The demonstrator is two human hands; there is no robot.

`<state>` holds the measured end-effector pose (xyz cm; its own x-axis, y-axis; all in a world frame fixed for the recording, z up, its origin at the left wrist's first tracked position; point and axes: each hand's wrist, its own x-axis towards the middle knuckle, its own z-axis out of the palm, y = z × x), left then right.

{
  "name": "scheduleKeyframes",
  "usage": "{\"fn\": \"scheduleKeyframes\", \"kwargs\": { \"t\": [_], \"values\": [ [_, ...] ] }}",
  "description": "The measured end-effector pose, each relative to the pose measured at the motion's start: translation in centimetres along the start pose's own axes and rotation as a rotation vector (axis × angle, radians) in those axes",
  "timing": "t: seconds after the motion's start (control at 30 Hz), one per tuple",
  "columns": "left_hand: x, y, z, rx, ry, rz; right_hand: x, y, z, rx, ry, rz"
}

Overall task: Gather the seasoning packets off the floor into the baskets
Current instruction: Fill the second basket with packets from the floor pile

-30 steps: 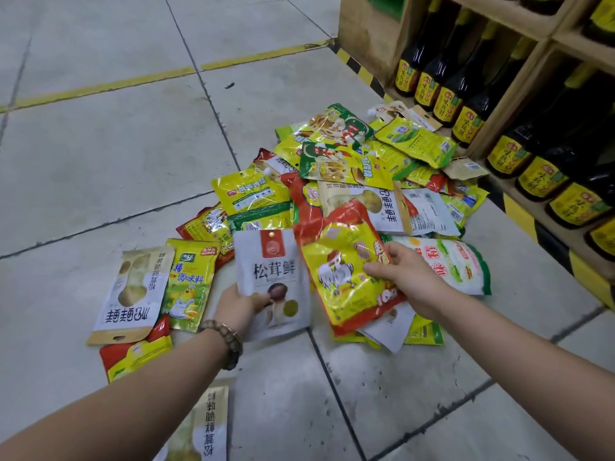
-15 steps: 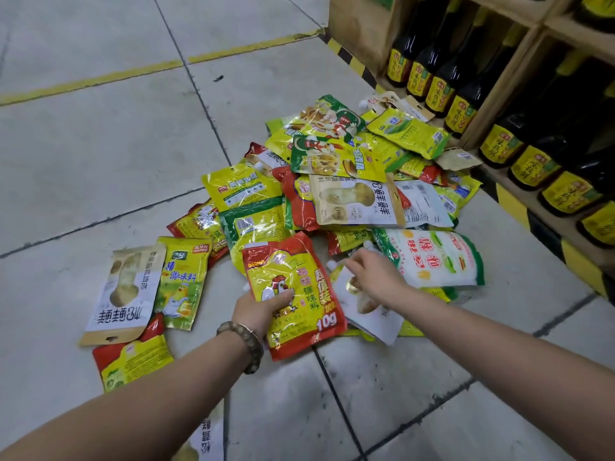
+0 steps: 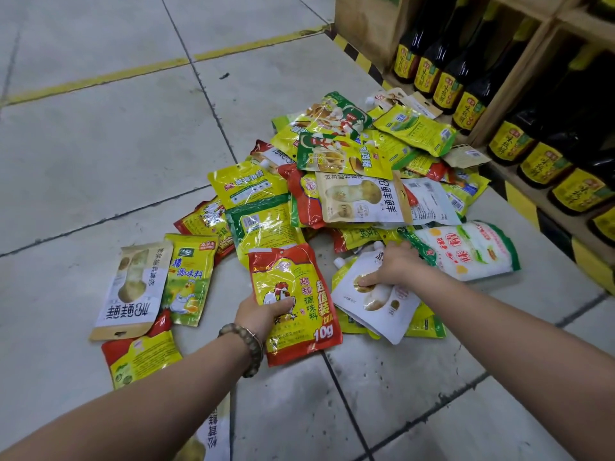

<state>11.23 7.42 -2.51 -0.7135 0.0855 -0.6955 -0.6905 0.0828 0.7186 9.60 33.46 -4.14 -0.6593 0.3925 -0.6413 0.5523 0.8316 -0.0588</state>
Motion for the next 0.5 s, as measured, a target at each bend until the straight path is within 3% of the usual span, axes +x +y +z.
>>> {"fn": "scheduleKeyframes", "kwargs": {
  "t": [0.17, 0.27, 0.37, 0.5],
  "values": [
    [0.0, -0.1, 0.0, 0.092, -0.036, 0.024, -0.4, 1.3, 0.0, 0.107, -0.004, -0.013],
    [0.0, 0.0, -0.1, 0.132, -0.061, 0.036, -1.6, 2.7, 0.9, 0.348, 0.278, -0.074],
    [0.0, 0.0, -0.2, 0.128, -0.067, 0.057, -4.3, 3.9, 3.8, 0.765, 0.577, 0.068],
    [0.1, -0.1, 0.2, 0.121, -0.076, 0.060, -5.5, 4.5, 5.8, 1.119, 0.457, 0.339]
  ]
}}
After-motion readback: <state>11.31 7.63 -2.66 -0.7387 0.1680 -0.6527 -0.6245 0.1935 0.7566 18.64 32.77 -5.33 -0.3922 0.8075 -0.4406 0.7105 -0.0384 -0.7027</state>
